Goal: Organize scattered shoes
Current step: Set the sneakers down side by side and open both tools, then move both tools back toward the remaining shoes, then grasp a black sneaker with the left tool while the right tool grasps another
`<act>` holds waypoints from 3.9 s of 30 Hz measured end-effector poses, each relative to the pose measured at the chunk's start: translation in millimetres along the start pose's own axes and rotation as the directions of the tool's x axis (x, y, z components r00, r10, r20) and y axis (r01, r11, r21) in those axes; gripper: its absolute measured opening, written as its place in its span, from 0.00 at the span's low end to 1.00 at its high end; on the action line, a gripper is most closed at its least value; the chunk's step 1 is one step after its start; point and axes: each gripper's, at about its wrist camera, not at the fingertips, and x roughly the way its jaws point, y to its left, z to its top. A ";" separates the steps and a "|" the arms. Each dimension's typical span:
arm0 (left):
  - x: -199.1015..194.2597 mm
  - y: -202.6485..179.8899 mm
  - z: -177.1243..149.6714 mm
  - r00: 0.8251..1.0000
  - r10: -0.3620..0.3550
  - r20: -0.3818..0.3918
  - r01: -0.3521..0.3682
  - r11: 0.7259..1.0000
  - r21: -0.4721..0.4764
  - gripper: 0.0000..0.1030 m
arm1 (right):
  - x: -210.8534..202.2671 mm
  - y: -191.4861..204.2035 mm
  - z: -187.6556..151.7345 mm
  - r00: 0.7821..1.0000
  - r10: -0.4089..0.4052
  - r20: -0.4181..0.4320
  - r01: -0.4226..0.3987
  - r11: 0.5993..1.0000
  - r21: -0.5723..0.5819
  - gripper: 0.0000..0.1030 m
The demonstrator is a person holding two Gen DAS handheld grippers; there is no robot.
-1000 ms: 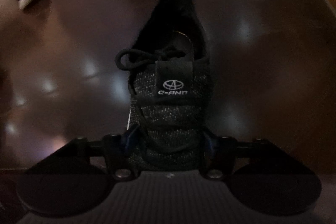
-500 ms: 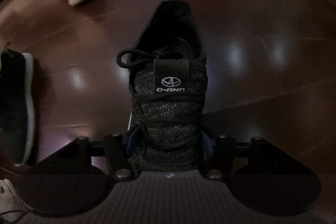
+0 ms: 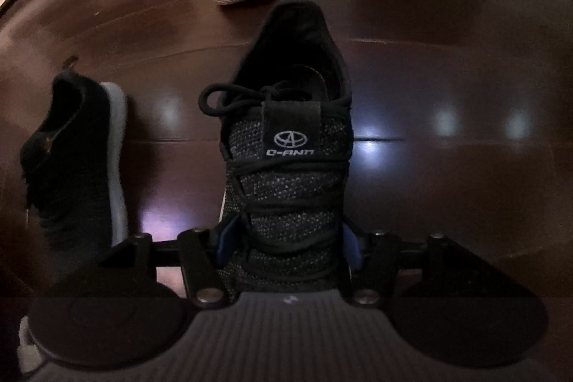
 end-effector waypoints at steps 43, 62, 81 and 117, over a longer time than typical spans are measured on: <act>-9.0 0.4 2.9 0.998 0.015 0.056 -0.015 1.000 0.005 0.83 | 72.7 87.1 -26.3 0.970 0.236 -0.062 -0.236 0.972 0.009 0.71; -35.1 -69.3 75.3 0.980 -0.079 0.184 0.084 0.996 -0.019 0.83 | -49.4 32.5 55.1 0.922 0.038 0.384 -0.087 0.990 0.112 0.89; 79.9 -141.8 245.8 0.968 -0.222 0.118 0.245 0.941 -0.234 0.83 | 36.1 -17.4 108.9 0.930 0.037 0.366 -0.092 0.987 0.133 0.90; 141.9 -189.4 249.7 0.965 -0.259 -0.043 0.244 0.943 -0.225 0.29 | 71.3 -89.0 117.0 0.964 -0.099 0.246 0.046 0.976 0.214 0.90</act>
